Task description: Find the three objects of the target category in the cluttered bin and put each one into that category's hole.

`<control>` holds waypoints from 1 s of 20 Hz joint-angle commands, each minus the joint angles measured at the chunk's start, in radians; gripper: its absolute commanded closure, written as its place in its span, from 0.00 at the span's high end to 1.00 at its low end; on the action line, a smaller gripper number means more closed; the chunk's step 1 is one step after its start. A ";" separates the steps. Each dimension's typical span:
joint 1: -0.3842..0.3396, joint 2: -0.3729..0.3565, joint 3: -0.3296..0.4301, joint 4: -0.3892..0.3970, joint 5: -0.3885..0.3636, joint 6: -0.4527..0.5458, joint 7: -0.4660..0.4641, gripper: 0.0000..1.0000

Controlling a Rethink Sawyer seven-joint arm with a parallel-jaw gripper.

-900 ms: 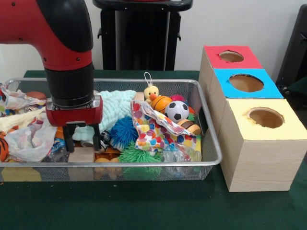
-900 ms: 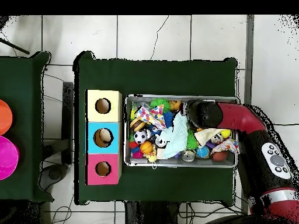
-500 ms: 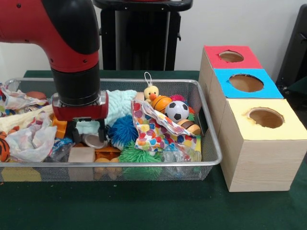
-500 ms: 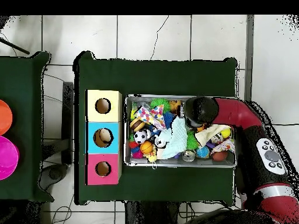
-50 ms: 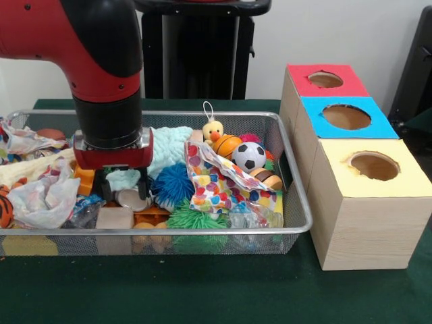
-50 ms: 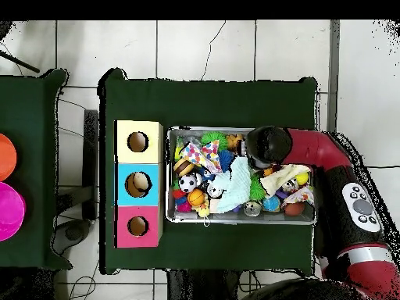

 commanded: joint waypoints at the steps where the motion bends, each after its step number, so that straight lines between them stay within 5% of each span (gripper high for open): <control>1: -0.030 0.059 -0.027 -0.050 -0.002 0.112 -0.073 1.00; 20: -0.106 0.081 0.021 -0.051 -0.005 0.099 -0.149 1.00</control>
